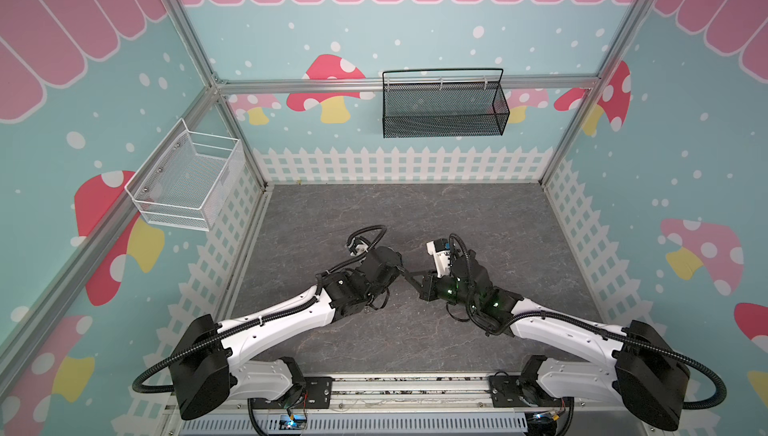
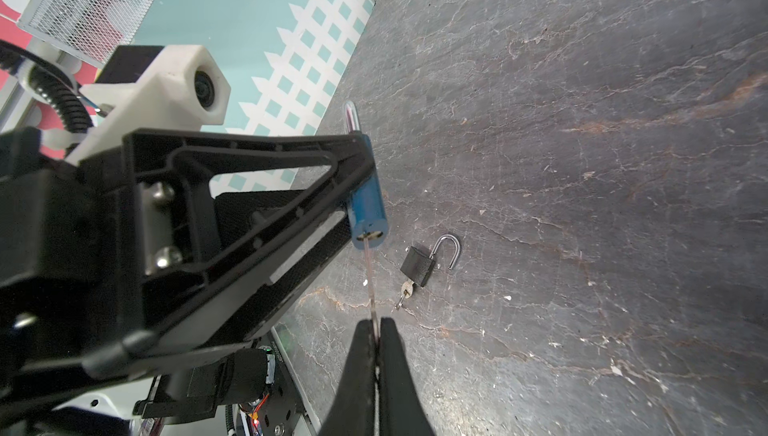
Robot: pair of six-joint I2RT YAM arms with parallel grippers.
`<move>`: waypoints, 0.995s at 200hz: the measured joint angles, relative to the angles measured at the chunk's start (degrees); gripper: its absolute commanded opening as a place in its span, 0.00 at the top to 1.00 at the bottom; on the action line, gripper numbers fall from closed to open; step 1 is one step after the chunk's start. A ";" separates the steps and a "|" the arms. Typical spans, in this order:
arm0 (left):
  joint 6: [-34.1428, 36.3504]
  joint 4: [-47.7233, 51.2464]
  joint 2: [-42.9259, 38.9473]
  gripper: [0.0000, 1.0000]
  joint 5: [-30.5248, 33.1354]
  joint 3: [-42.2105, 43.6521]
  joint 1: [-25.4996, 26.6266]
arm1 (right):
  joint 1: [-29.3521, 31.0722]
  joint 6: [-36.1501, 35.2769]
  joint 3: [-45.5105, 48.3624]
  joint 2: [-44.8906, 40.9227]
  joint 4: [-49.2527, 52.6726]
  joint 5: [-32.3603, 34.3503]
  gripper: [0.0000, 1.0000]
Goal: Unlock with the key
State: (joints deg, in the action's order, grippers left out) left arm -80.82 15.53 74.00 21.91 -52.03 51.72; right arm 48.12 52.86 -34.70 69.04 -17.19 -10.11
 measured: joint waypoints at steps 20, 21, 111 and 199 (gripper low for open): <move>-0.02 0.04 -0.11 1.00 -0.02 0.00 0.07 | 0.00 0.00 -0.33 0.39 0.02 0.20 1.00; -0.02 0.02 -0.15 1.00 -0.04 0.00 0.04 | 0.00 0.00 -0.33 0.39 0.04 0.22 1.00; -1.31 -0.66 -1.01 1.00 0.94 0.00 0.31 | 0.50 -1.44 -2.67 0.98 1.07 2.64 1.00; -3.82 -1.68 -1.01 1.00 3.04 0.00 2.03 | 1.81 -6.51 -3.76 -0.24 4.00 6.88 1.00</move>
State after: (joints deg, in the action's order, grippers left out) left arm -84.64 13.85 72.99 24.95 -52.03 53.76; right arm 49.93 46.35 -38.46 68.79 -13.19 -3.22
